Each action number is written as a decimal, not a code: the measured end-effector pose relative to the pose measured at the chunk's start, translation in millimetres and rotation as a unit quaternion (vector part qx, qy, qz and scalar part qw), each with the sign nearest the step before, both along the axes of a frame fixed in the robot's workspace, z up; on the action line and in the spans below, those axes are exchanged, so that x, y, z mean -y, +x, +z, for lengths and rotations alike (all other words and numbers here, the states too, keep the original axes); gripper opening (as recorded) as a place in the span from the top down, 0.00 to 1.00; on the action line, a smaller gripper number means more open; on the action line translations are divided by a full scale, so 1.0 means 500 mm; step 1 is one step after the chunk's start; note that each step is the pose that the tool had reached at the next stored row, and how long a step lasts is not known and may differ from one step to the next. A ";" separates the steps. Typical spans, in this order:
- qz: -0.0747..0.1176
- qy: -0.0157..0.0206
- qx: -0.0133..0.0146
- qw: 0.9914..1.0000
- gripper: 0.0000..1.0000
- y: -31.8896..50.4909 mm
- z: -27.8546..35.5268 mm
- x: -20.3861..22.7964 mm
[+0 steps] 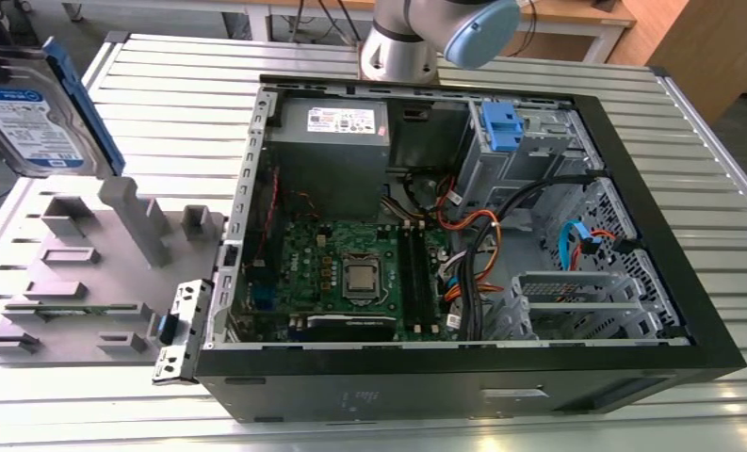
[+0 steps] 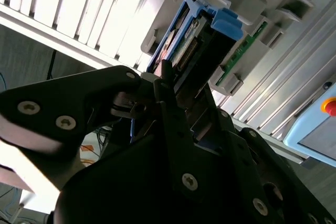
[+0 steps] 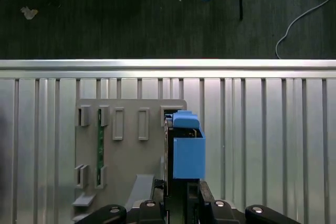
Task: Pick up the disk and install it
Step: 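Pick up the disk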
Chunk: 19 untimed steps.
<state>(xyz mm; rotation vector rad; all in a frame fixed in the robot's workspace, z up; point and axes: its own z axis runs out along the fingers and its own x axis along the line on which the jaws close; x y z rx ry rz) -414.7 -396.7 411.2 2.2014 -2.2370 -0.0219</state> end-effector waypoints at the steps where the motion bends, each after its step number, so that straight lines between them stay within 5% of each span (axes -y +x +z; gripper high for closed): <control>1: 0.000 0.000 0.000 1.000 0.65 0.000 0.005 0.0000; 19: 0.000 0.000 0.000 1.000 0.65 0.000 0.125 -0.0014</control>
